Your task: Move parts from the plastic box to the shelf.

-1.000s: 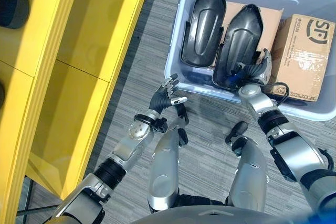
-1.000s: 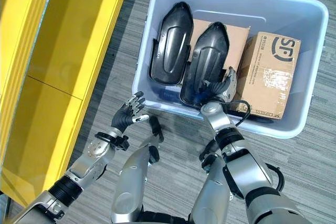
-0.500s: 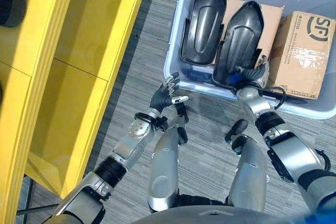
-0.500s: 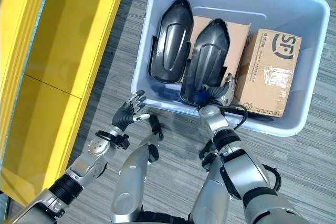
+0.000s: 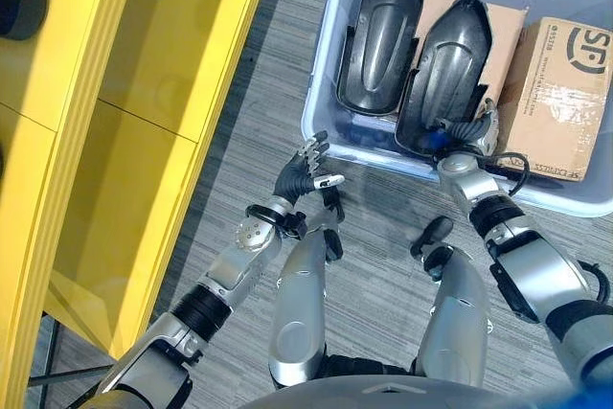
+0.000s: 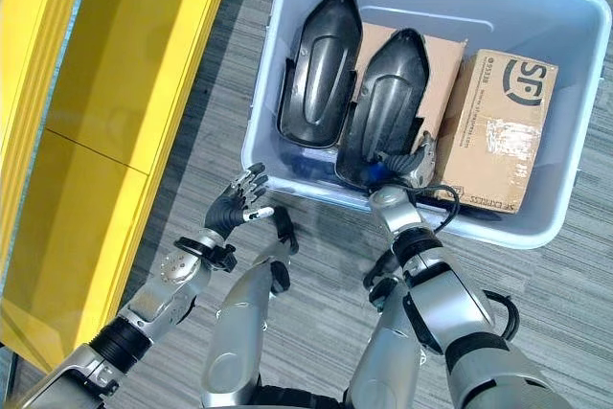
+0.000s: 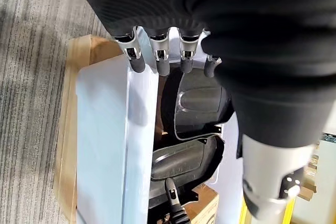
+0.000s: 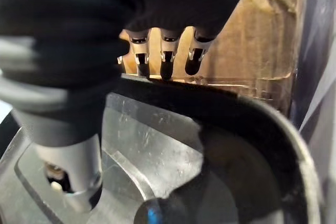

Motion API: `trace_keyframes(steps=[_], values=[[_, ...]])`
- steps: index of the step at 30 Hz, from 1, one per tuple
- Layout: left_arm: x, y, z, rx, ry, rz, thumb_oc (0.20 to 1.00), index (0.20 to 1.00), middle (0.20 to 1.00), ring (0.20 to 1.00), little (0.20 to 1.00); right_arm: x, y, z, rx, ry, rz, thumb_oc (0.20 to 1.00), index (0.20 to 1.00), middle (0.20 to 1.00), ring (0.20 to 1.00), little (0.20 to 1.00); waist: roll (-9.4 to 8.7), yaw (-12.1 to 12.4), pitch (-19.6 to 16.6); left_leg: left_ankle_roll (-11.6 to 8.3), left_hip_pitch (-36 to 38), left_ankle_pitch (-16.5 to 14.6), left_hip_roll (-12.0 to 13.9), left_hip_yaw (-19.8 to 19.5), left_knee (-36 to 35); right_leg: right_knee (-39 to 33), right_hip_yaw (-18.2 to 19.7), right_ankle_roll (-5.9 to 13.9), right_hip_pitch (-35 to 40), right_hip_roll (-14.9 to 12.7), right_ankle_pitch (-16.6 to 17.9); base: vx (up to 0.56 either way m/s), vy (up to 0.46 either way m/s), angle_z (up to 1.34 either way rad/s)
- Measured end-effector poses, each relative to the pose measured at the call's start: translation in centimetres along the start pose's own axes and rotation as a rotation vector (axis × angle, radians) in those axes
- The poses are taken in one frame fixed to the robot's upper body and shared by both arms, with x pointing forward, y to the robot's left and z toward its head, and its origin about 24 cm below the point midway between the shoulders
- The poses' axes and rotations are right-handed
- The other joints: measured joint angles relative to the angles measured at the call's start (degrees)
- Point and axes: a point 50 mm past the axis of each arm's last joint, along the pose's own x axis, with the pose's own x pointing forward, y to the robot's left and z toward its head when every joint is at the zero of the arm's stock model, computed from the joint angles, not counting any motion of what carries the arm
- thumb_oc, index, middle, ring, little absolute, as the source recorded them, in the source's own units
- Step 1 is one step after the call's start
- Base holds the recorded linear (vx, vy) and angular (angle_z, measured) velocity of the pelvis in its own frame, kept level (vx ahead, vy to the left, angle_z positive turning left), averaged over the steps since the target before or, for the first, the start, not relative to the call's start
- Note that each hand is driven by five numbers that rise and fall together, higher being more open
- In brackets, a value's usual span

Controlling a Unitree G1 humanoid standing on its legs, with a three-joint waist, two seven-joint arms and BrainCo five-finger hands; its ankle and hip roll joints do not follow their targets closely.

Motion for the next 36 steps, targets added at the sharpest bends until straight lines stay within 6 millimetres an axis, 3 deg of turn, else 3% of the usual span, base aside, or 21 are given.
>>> trace_keyframes(steps=[11, 18, 19, 21, 22, 26, 36], values=[[0.3, 0.4, -0.2, 0.012, 0.015, 0.002, 1.000, 1.000, 1.000, 1.000, 1.000, 1.0, -0.7, 0.6, -0.150, 0.010, -0.049, 1.000, 1.000, 1.000, 1.000, 1.000, -0.04, 0.6, 0.0, 0.07, -1.4, 0.2, -0.1, -0.5, 0.3, 0.9, -0.4, -0.09, -1.2, -0.6, -0.1, 0.00, 0.007, 0.02], [0.4, 0.5, -0.1, -0.003, 0.002, -0.010, 1.000, 1.000, 1.000, 1.000, 1.000, 1.6, -1.8, 0.9, -0.386, -0.012, -0.110, 1.000, 1.000, 1.000, 1.000, 1.000, 0.03, 1.5, -0.1, 0.04, -3.5, 0.2, -0.2, -1.2, 0.5, 1.6, -1.5, -0.43, -2.5, -1.0, -0.5, 0.00, 0.001, 0.05], [0.5, 0.5, -0.1, 0.000, 0.003, -0.010, 1.000, 1.000, 1.000, 1.000, 1.000, 1.6, -1.8, 0.7, -0.406, -0.003, -0.112, 0.809, 0.809, 0.809, 0.809, 0.809, 0.04, 1.7, -0.1, 0.00, -3.4, 0.3, -0.2, -1.2, 0.6, 1.7, -1.5, -0.46, -2.5, -1.1, -0.6, 0.00, 0.000, 0.00], [0.5, 0.6, -0.3, 0.000, 0.007, -0.007, 1.000, 1.000, 1.000, 1.000, 1.000, 1.6, -1.9, 0.4, -0.411, 0.019, -0.115, 0.250, 0.250, 0.250, 0.250, 0.250, 0.07, 1.9, -0.2, 0.01, -3.7, 0.3, -0.2, -1.4, 0.4, 2.0, -1.5, -0.54, -2.8, -1.1, -0.8, 0.00, 0.010, 0.02], [0.4, 0.6, -0.7, 0.002, 0.021, -0.002, 1.000, 1.000, 1.000, 1.000, 1.000, 1.9, -2.3, 0.6, -0.420, 0.016, -0.129, 0.200, 0.200, 0.200, 0.200, 0.200, 0.10, 1.9, -0.2, 0.10, -4.1, 0.2, -0.2, -1.7, 0.3, 2.1, -1.7, -0.87, -3.0, -1.1, -1.1, 0.00, 0.020, 0.08], [0.1, 0.7, -1.5, -0.001, 0.047, 0.000, 1.000, 1.000, 1.000, 1.000, 1.000, 2.7, -3.7, 0.3, -0.429, 0.032, -0.173, 0.200, 0.200, 0.200, 0.200, 0.200, 0.06, 2.1, -1.7, 0.09, -6.2, 0.2, -0.1, -1.6, 0.1, 2.9, -2.7, -0.55, -4.7, -1.7, -2.0, 0.00, 0.016, 0.17], [-0.2, 0.6, -1.6, -0.011, 0.031, 0.007, 1.000, 1.000, 1.000, 1.000, 1.000, 2.9, -4.7, -0.1, -0.378, -0.015, -0.279, 0.200, 0.200, 0.200, 0.200, 0.200, 0.14, 2.1, -2.5, 0.04, -7.6, 0.3, -0.1, -0.3, 0.3, 3.7, -2.6, -0.78, -6.4, -2.5, -1.9, 0.00, 0.004, 0.02]])
